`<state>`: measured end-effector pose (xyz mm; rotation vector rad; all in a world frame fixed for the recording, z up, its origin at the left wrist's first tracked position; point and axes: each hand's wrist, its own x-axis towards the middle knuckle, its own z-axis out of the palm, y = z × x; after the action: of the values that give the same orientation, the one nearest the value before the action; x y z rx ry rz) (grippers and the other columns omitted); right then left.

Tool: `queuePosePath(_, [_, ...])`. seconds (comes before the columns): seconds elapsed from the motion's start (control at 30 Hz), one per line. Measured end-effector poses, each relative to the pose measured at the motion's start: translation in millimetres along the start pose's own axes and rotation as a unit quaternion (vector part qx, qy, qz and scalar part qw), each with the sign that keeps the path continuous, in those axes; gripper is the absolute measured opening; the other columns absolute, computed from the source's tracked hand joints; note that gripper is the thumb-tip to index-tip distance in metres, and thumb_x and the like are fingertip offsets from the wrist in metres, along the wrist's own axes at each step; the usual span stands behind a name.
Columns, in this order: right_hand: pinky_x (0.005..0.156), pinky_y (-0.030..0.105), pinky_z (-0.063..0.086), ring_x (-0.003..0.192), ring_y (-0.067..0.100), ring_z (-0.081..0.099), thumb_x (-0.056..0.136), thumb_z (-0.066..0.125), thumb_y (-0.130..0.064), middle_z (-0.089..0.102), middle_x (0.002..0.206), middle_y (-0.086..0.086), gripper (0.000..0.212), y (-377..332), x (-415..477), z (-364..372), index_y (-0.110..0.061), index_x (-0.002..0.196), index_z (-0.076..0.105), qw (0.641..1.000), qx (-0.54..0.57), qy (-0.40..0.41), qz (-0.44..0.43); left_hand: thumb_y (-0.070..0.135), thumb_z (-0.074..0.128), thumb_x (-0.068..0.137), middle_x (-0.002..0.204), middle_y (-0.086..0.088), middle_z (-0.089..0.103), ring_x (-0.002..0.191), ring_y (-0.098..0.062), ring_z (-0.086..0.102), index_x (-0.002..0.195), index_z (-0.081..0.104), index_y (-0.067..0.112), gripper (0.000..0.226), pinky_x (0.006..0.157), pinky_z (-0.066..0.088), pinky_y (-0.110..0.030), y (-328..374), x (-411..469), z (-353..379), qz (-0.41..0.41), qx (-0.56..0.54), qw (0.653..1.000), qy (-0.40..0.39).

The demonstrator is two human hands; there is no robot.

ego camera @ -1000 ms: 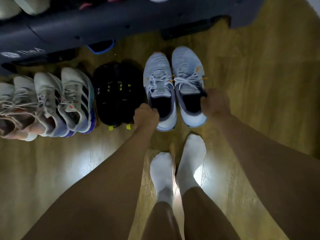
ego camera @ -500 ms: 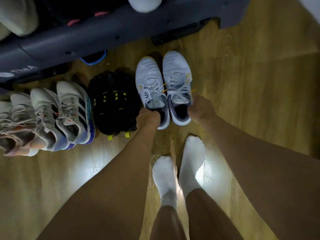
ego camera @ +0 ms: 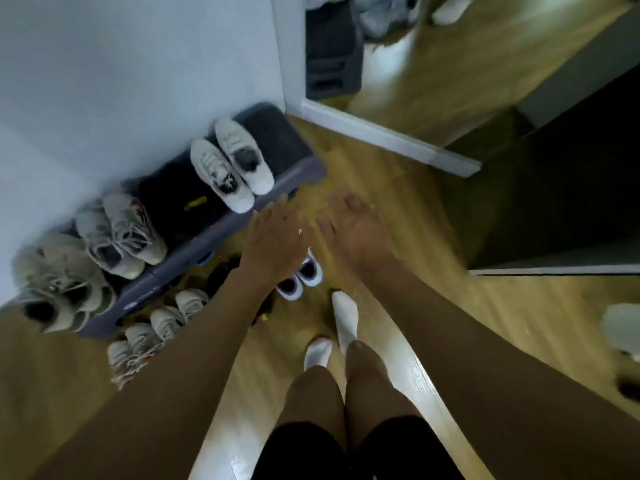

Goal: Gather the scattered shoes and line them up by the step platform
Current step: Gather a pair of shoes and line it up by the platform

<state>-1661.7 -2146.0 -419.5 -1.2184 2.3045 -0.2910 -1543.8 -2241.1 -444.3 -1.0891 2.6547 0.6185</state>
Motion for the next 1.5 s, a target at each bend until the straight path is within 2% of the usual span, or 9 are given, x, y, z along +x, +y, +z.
queuePosePath(0.07, [0.114,0.048,0.024,0.141,0.030,0.029,0.097,0.030,-0.050,0.031,0.154,0.011,0.057,-8,-44,-49,-0.018,0.144,0.037,0.999,-0.022,0.029,0.003,0.040,0.040,0.097,0.148,-0.014,0.034,0.131,-0.036,0.040,0.143,0.035,0.017,0.052,0.105,0.036,-0.050,32,-24,-46,0.048,-0.017,0.998,0.021])
queuePosePath(0.17, [0.119,0.045,0.014,0.148,0.021,0.013,0.097,0.030,-0.054,0.020,0.159,0.002,0.057,-13,-108,-103,-0.025,0.147,0.031,0.994,-0.025,0.100,0.039,0.038,0.043,0.096,0.156,-0.012,0.024,0.142,-0.031,0.025,0.148,0.030,0.019,0.057,0.115,0.024,-0.046,81,-57,-102,0.114,-0.015,0.993,0.029])
queuePosePath(0.37, [0.118,0.046,0.020,0.146,0.022,0.019,0.090,0.017,-0.063,0.027,0.156,0.002,0.068,-14,-239,-163,-0.027,0.145,0.034,0.963,-0.011,0.227,0.148,0.048,0.038,0.096,0.158,-0.003,0.019,0.144,-0.026,0.019,0.148,0.029,0.028,0.056,0.117,0.019,-0.047,180,-124,-169,0.289,0.022,0.956,0.040])
queuePosePath(0.47, [0.119,0.047,0.020,0.148,0.021,0.015,0.093,0.023,-0.061,0.021,0.159,0.002,0.063,-7,-302,-177,-0.028,0.147,0.029,0.940,-0.009,0.261,0.218,0.047,0.039,0.096,0.157,-0.002,0.020,0.144,-0.024,0.019,0.147,0.030,0.028,0.056,0.117,0.019,-0.048,229,-159,-175,0.365,0.030,0.930,0.034])
queuePosePath(0.57, [0.119,0.046,0.019,0.148,0.019,0.010,0.094,0.024,-0.060,0.014,0.160,0.001,0.063,8,-364,-180,-0.029,0.148,0.026,0.911,-0.009,0.296,0.286,0.046,0.040,0.096,0.156,-0.002,0.025,0.144,-0.021,0.021,0.146,0.033,0.028,0.054,0.118,0.019,-0.048,277,-199,-164,0.444,0.022,0.895,0.024])
queuePosePath(0.73, [0.115,0.048,0.027,0.145,0.025,0.023,0.089,0.019,-0.062,0.024,0.157,0.006,0.069,28,-484,-159,-0.024,0.142,0.041,0.842,-0.006,0.366,0.396,0.047,0.037,0.096,0.156,-0.002,0.026,0.145,-0.021,0.021,0.146,0.033,0.028,0.054,0.118,0.018,-0.049,342,-286,-120,0.556,0.034,0.830,-0.019])
queuePosePath(1.07, [0.114,0.048,0.029,0.145,0.025,0.025,0.086,0.020,-0.063,0.028,0.156,0.006,0.070,22,-709,-81,-0.024,0.138,0.047,0.714,0.017,0.428,0.554,0.048,0.039,0.095,0.155,0.001,0.026,0.143,-0.021,0.023,0.146,0.035,0.030,0.053,0.117,0.020,-0.049,417,-484,-36,0.696,0.060,0.711,-0.083])
queuePosePath(1.37, [0.117,0.046,0.022,0.148,0.021,0.015,0.088,0.016,-0.063,0.019,0.159,0.002,0.069,56,-818,-52,-0.027,0.143,0.038,0.652,0.046,0.420,0.630,0.052,0.033,0.089,0.151,0.000,0.034,0.141,-0.022,0.027,0.142,0.040,0.031,0.057,0.116,0.020,-0.049,493,-568,25,0.761,0.068,0.636,-0.110])
queuePosePath(1.5, [0.119,0.041,0.015,0.148,0.019,0.011,0.096,0.032,-0.055,0.016,0.160,0.002,0.057,91,-860,-54,-0.026,0.145,0.035,0.626,0.059,0.411,0.660,0.055,0.032,0.087,0.150,-0.001,0.036,0.141,-0.022,0.028,0.141,0.043,0.029,0.060,0.117,0.019,-0.048,544,-601,57,0.783,0.056,0.605,-0.133])
